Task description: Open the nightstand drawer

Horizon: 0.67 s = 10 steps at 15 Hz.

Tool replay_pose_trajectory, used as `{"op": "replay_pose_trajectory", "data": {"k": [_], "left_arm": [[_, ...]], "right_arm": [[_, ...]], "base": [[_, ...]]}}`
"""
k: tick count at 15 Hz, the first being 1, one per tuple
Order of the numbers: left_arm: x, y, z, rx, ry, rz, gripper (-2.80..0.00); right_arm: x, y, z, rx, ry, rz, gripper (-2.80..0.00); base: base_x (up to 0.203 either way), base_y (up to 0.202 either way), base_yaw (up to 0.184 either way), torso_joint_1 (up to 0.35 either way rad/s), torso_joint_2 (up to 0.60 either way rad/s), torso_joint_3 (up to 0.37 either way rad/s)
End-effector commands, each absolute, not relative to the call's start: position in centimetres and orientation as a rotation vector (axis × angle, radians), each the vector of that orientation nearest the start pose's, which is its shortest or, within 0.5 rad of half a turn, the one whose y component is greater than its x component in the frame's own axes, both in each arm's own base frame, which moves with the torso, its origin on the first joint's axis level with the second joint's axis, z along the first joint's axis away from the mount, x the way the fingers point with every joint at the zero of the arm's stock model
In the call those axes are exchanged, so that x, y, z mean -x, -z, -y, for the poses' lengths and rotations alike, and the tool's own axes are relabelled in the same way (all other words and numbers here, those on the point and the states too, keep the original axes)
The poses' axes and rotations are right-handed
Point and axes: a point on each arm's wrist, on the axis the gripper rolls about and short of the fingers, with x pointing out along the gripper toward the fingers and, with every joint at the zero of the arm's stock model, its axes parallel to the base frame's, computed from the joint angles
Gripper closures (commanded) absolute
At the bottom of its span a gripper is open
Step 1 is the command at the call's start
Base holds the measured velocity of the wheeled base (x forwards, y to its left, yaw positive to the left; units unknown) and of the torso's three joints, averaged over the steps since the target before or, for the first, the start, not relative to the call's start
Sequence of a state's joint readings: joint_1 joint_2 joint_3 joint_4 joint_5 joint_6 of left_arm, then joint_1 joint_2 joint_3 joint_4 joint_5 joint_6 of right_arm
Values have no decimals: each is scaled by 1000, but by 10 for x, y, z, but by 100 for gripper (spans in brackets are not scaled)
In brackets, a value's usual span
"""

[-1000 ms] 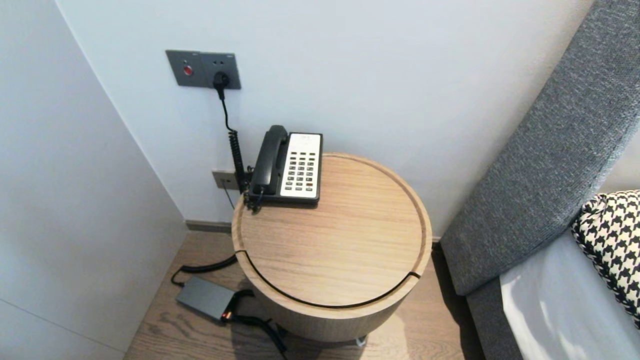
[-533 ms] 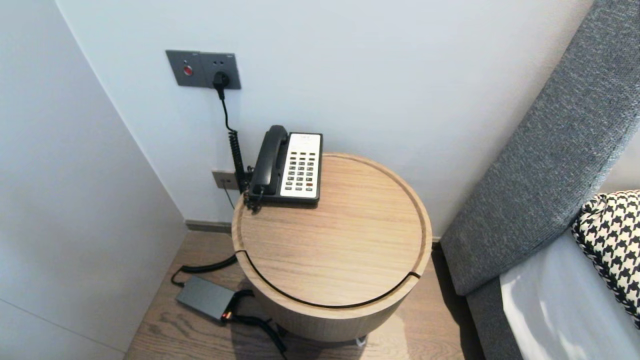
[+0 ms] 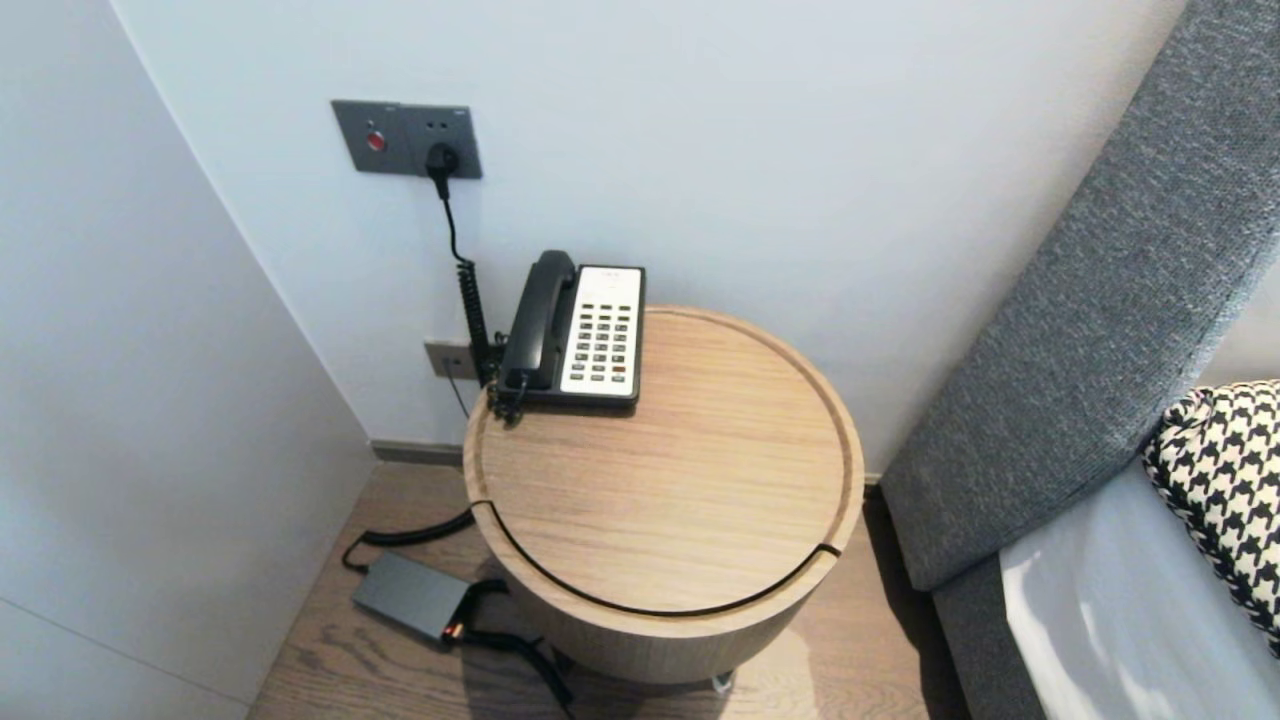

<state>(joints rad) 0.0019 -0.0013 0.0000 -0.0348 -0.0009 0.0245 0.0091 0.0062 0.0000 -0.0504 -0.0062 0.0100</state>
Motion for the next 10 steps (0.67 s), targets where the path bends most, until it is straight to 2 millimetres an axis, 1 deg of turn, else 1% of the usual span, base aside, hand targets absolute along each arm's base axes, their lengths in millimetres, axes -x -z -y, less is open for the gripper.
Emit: {"op": "replay_pose_trajectory", "data": {"k": [1, 3, 5, 7, 8, 9, 10], "left_arm": [[22, -77, 0, -25, -3, 28, 0], [22, -77, 0, -25, -2, 28, 0], [22, -77, 0, -25, -2, 28, 0], [22, -77, 0, -25, -2, 28, 0], [22, -77, 0, -25, -2, 28, 0], [22, -77, 0, -25, -3, 28, 0], [22, -77, 0, -25, -2, 28, 0]], "right_arm": [[21, -75, 0, -9, -3, 23, 0], [22, -79, 0, -10, 1, 42, 0], [31, -104, 1, -8, 3, 111, 0], [39, -124, 0, -4, -1, 120, 0], [45, -141, 0, -2, -7, 134, 0], [45, -157, 0, -1, -15, 128, 0], [41, -178, 0, 1, -23, 108, 0]], "base": [[0, 0, 0, 0, 0, 0], [0, 0, 0, 0, 0, 0], [0, 0, 0, 0, 0, 0], [0, 0, 0, 0, 0, 0], [0, 0, 0, 0, 0, 0], [0, 0, 0, 0, 0, 0], [0, 0, 0, 0, 0, 0]]}}
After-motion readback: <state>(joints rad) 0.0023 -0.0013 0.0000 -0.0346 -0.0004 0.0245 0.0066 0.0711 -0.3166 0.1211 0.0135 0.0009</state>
